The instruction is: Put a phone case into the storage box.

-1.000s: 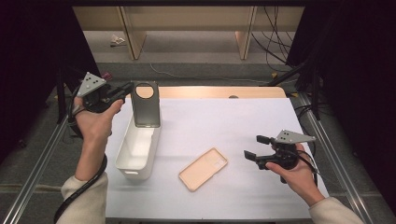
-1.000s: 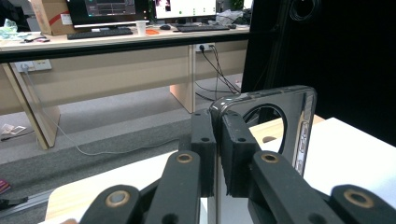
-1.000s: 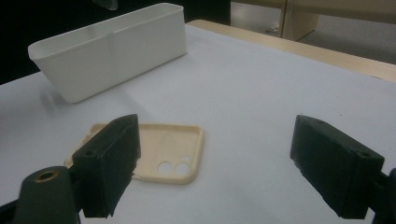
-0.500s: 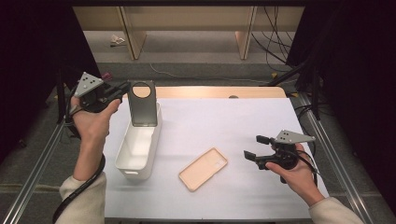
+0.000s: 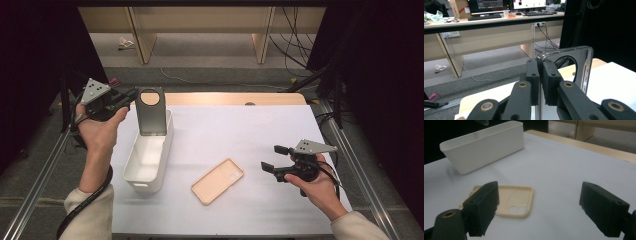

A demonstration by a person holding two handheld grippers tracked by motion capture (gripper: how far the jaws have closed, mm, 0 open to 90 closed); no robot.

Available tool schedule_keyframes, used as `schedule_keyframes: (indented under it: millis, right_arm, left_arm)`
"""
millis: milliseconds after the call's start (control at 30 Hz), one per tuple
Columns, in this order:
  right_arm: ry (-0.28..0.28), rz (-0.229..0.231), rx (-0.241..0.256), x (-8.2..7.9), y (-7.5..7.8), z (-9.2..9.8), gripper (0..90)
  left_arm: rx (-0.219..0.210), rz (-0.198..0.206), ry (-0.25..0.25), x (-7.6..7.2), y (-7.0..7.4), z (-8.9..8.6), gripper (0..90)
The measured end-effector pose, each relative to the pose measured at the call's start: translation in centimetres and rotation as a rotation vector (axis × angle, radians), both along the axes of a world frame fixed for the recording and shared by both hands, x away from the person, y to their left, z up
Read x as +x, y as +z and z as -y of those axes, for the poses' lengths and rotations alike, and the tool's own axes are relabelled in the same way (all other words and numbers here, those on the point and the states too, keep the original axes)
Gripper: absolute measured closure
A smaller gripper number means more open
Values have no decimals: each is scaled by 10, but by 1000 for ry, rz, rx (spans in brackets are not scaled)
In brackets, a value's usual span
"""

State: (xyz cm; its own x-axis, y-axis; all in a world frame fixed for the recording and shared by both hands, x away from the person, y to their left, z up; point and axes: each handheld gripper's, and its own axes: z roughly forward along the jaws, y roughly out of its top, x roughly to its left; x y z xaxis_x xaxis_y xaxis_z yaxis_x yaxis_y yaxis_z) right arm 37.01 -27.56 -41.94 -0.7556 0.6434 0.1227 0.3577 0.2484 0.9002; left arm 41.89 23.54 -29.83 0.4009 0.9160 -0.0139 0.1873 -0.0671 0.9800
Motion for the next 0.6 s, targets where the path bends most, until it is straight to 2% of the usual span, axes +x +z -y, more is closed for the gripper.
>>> schedule_keyframes:
  millis: [200,600]
  right_arm:
    - [6,1,1,-1,1,-1,169]
    - [8,0,2,-1,0,-2,169]
  left_arm:
    - [25,4,-5,3,-1,-1,840]
    - [28,7,-10,13,-7,-4,841]
